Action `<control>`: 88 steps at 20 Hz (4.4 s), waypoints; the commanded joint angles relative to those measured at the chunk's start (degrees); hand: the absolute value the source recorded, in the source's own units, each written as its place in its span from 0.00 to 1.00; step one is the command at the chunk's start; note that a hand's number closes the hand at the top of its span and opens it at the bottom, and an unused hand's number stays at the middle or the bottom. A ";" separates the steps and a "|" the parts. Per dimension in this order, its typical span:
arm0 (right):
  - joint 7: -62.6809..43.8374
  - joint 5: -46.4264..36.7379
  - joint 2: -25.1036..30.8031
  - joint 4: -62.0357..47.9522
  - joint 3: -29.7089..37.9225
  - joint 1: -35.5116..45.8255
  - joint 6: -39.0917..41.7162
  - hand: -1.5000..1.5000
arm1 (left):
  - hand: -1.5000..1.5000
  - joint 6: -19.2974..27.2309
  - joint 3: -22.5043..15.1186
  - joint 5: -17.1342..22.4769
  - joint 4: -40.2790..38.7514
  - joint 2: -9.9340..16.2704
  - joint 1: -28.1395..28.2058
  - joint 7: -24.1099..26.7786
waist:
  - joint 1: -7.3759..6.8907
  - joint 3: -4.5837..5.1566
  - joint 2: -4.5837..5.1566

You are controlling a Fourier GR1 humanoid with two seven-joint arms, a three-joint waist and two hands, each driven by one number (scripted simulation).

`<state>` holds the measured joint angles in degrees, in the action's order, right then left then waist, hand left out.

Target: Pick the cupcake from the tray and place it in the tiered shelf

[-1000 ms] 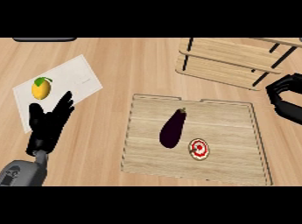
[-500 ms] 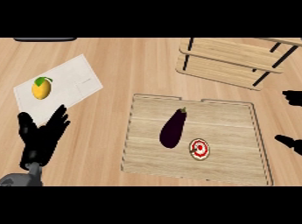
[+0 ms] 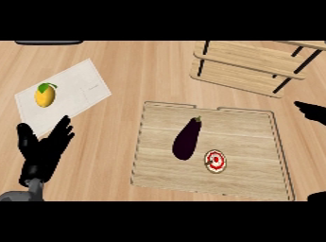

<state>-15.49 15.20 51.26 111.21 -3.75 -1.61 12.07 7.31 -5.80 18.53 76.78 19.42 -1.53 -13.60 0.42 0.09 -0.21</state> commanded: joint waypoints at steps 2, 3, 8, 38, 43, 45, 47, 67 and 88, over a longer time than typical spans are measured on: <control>-18.24 -3.21 -0.30 9.97 -5.58 3.65 -3.20 0.00 | 0.50 1.76 -1.35 -1.96 2.61 -1.56 0.10 -1.20 | -0.66 0.00 0.11; -22.63 -3.83 -0.47 13.10 -7.20 5.48 -4.19 0.00 | 0.50 -0.96 0.19 -0.22 0.09 -0.41 -0.46 -0.95 | -0.68 0.05 0.15; -38.74 -12.95 -5.99 12.36 -15.62 17.08 -9.19 0.00 | 0.50 -1.52 -0.24 -1.02 0.98 -1.02 0.60 -0.41 | -1.81 0.03 0.27; -52.40 -44.22 -29.73 -6.73 -36.23 20.20 -4.21 0.00 | 0.50 -3.33 3.76 -3.57 0.54 -2.51 -1.03 -2.94 | -0.65 -0.08 0.17; -51.30 -48.40 -33.25 -10.83 -35.56 20.01 -3.27 0.00 | 0.50 -4.13 4.32 -3.92 2.00 -2.71 -0.03 -2.95 | -0.84 -0.09 0.17; -49.80 -49.95 -30.76 -7.78 -34.15 16.28 -2.97 0.00 | 0.50 -3.56 4.56 -5.27 0.05 -3.59 0.02 -1.28 | -0.44 -0.08 0.16; -50.74 -50.23 -33.36 -10.63 -32.69 18.71 -1.44 0.00 | 0.50 -2.08 3.22 -6.79 -2.93 -7.12 -1.26 1.65 | -0.44 -0.07 0.21; -30.15 -60.94 -40.55 -24.15 -26.32 15.05 2.35 1.00 | 0.50 -10.15 10.64 -5.89 -3.82 -4.59 -1.21 0.24 | -0.52 -0.06 0.26; -27.89 -58.10 -51.09 -28.45 -21.09 25.21 -11.85 1.00 | 0.50 -7.04 8.20 -9.92 -1.87 -8.36 -3.90 -2.50 | -1.43 -0.12 0.57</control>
<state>-40.42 -47.00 2.73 87.85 -28.98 16.92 6.01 0.53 2.75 8.78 75.98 11.30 -3.28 -15.28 -0.53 -0.01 0.03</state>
